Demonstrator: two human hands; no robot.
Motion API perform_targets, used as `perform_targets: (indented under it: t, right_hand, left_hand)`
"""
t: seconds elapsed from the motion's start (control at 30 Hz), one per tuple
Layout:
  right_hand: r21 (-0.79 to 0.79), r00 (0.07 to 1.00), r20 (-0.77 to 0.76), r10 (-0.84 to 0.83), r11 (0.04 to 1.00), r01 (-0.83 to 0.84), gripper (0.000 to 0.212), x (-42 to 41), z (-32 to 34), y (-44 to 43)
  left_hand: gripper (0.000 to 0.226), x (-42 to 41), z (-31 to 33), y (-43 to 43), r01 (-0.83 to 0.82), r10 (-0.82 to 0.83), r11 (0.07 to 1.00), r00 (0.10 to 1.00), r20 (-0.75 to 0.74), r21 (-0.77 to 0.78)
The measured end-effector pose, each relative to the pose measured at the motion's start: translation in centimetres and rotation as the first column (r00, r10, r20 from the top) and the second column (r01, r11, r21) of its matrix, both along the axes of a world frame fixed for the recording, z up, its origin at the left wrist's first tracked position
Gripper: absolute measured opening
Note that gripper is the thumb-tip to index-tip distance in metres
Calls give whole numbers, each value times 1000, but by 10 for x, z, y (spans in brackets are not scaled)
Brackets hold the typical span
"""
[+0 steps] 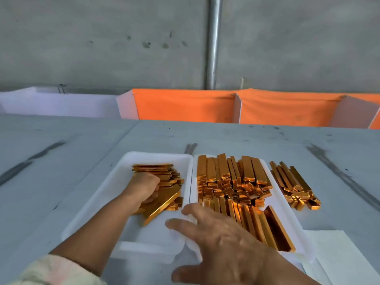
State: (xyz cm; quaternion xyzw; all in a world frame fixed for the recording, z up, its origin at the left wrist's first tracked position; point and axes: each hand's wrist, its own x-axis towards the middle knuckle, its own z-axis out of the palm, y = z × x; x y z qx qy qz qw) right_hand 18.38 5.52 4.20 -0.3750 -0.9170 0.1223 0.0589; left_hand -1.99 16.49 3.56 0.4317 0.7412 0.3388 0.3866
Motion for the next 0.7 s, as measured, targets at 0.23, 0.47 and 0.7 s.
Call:
perform_targets:
  t: [0.23,0.47,0.7]
  right_hand:
    - [12,975,213,67,997,-71,46,-28,-8,1]
    - [51,974,221,41,997,-53,37,-31,-15,-8]
    - [41,973,229,35,998,-46,39,-35,-23,-19]
  left_hand:
    - [12,-18,-27,-2,322,-352,933,723,-594,-161]
    - [43,-18,-33,-3,393,-411,903,674,-614,-173]
    - [56,-15,-47,-14,431,-417,883,540,-731,-185]
